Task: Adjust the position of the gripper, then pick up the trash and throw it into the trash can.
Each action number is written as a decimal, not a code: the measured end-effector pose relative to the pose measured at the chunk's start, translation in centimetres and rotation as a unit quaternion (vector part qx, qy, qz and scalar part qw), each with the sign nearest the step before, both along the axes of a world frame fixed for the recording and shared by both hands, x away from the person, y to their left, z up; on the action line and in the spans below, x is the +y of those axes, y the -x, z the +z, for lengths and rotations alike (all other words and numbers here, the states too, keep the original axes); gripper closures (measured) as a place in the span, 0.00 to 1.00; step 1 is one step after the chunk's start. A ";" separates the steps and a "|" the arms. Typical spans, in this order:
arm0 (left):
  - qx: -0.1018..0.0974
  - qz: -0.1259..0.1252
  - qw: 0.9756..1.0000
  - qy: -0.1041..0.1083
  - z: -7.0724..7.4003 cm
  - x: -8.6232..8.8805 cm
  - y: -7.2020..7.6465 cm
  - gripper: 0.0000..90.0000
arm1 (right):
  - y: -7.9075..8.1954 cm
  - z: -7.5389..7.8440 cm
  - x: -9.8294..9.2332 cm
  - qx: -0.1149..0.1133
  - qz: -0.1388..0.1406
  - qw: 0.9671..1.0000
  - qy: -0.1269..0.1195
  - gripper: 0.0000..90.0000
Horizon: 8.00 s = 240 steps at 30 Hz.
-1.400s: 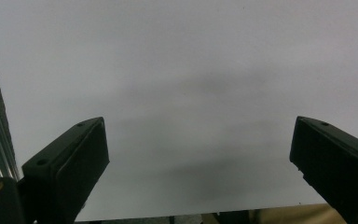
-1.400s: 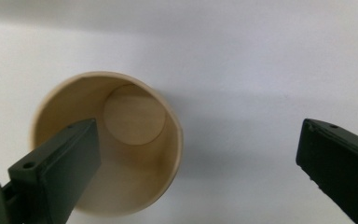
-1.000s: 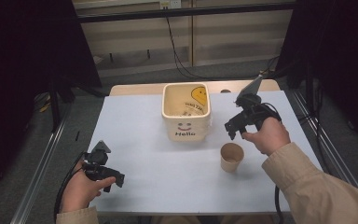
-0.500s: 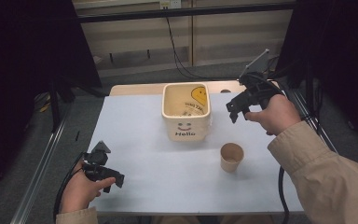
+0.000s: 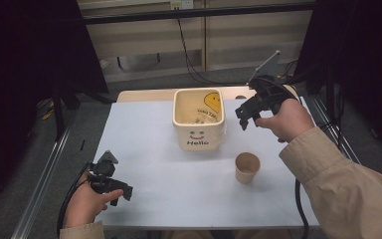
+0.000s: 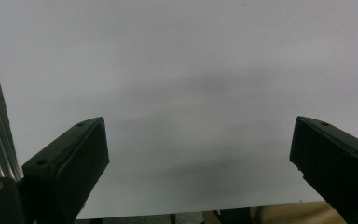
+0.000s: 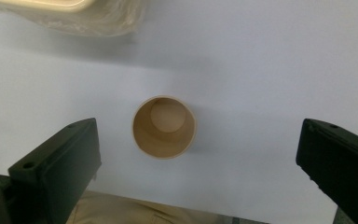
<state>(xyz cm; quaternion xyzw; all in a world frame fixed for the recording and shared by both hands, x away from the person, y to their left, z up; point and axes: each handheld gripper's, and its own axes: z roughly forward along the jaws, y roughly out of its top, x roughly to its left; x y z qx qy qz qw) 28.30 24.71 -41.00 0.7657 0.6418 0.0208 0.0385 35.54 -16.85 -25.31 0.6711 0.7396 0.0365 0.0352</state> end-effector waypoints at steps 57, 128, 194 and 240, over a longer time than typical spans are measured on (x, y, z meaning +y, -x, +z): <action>-0.005 0.009 1.000 0.003 0.2 0.0 0.1 0.05 | 1.6 -9.0 2.2 0.033 0.035 0.999 0.019 0.02; -0.007 0.012 1.000 0.006 0.4 0.0 0.1 0.05 | 0.4 -4.8 2.1 0.060 0.055 0.997 -0.001 0.25; -0.006 0.009 1.000 0.007 0.3 0.7 -0.1 0.05 | -9.6 11.1 5.3 0.014 0.067 0.997 0.024 0.27; -0.010 0.004 1.000 0.009 0.7 1.2 0.0 0.05 | -12.3 1.3 12.6 0.045 0.129 0.990 0.038 0.25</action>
